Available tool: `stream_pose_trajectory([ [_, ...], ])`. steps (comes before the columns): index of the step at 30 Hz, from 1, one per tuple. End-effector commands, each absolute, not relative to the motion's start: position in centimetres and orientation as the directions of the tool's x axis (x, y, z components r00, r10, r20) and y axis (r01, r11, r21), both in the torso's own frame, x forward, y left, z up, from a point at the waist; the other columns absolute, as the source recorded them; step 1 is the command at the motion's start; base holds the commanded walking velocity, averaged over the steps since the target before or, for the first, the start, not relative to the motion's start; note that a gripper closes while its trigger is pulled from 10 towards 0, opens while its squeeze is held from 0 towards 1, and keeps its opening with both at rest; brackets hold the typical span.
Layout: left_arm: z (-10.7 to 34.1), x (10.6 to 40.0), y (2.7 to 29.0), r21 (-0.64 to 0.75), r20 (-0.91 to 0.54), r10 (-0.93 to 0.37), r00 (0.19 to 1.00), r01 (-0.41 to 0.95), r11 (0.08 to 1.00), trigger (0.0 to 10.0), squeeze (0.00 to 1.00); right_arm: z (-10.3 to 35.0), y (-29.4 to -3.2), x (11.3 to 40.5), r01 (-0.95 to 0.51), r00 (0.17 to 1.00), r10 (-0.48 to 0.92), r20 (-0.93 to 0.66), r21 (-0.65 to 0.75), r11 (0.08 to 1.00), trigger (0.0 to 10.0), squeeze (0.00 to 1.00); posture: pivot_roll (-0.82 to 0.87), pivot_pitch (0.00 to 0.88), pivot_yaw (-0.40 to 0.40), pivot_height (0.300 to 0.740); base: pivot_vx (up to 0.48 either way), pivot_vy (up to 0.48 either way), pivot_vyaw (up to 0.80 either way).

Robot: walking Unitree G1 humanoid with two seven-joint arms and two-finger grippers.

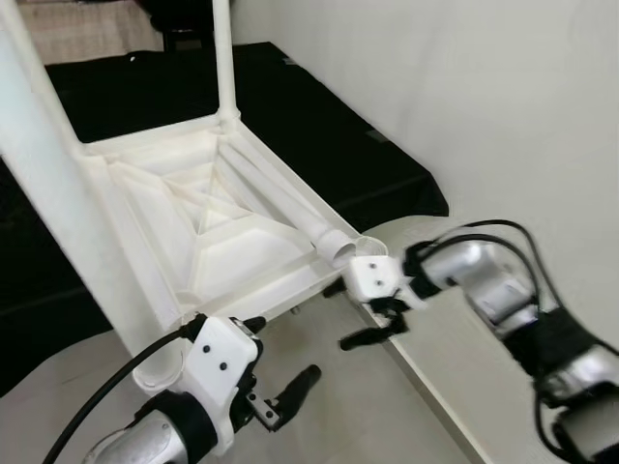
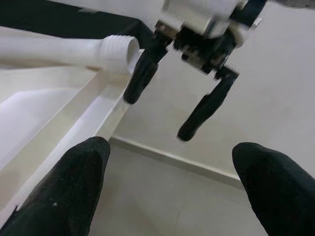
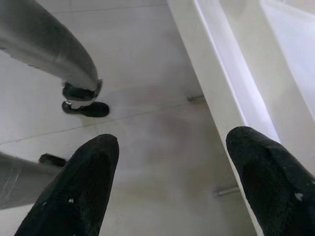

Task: Building children table

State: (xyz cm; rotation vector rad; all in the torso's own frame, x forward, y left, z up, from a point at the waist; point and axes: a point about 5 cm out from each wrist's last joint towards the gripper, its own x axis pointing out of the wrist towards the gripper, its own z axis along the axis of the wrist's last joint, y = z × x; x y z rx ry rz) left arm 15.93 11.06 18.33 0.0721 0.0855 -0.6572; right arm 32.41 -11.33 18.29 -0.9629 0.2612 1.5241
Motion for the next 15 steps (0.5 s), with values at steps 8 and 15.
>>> stream_pose_trajectory([
  [8, 18.2, 14.9, 10.4, 0.030, -0.140, -0.655, 0.743, 0.664, 0.747, 10.0, 0.00, 17.3, -8.8, 32.2, -0.897, 0.017, 0.694, -0.719, -0.318, -0.307, 10.0, 0.00, -0.06, 0.163, -0.100, 0.740, 0.000, 0.000, 0.00],
  [15, 18.4, 14.2, 10.4, 0.034, -0.142, -0.630, 0.764, 0.640, 0.768, 10.0, 0.00, 17.1, -4.6, 33.4, -0.867, 0.010, 0.650, -0.759, -0.331, -0.373, 10.0, 0.00, -0.02, 0.206, -0.122, 0.740, 0.000, 0.000, 0.00],
])
